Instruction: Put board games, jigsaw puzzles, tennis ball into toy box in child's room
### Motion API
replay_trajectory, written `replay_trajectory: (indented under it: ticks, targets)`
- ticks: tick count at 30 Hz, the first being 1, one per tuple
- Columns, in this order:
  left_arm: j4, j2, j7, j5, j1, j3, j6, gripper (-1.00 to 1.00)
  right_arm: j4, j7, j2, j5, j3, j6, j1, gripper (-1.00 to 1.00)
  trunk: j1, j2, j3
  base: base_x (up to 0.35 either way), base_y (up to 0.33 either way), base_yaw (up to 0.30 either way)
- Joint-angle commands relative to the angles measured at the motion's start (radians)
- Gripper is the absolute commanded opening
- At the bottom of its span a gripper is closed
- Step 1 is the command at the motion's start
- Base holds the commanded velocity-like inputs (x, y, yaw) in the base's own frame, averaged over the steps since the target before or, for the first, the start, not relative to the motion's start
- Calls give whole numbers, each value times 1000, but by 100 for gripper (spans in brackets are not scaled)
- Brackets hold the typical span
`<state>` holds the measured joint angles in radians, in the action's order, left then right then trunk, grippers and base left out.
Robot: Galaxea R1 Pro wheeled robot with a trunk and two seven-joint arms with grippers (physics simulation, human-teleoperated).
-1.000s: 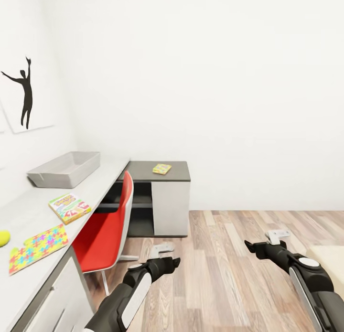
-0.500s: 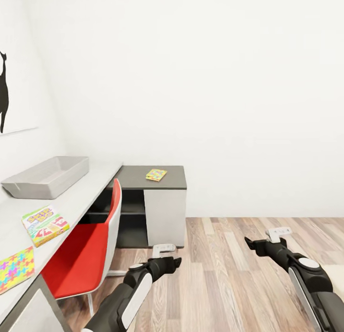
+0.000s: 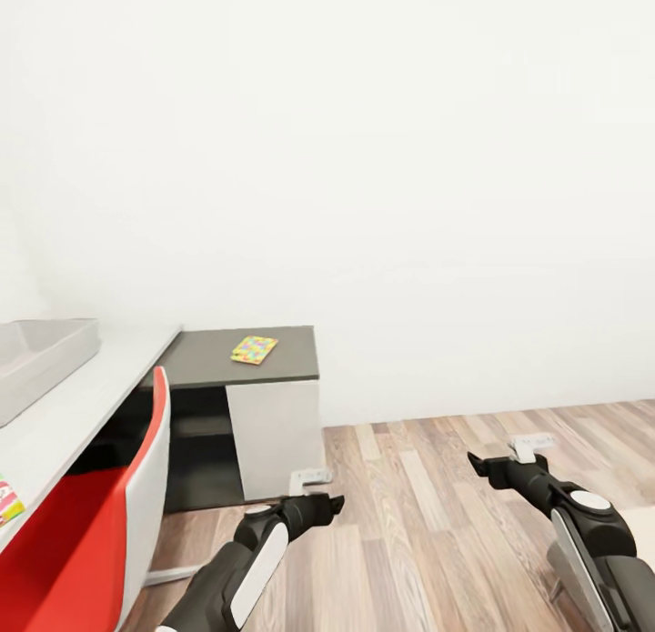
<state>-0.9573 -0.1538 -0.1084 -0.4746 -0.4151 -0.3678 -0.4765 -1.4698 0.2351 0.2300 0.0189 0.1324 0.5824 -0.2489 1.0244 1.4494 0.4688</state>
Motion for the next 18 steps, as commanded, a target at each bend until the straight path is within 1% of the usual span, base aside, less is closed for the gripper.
replay_trajectory:
  ticks: [1,7,12,18]
  targets:
    - [0,0,-10,-11,-1,-2,-3,100,-1,4,0,2,2,11,-2,100,1,1,1,345,-6,-292]
    - [20,0,-11,-10,-1,-2,2,100,0,4,12,5,6,37,-11,100,1,1,1,345,-2,-293]
    - [31,1,-11,-10,-3,-1,2,100,0,4,10,4,6,38,-12,100,1,1,1,345,16,-294]
    - [40,2,-11,-10,-4,0,3,100,-2,4,2,-1,0,38,-9,100,1,1,1,345,75,-294]
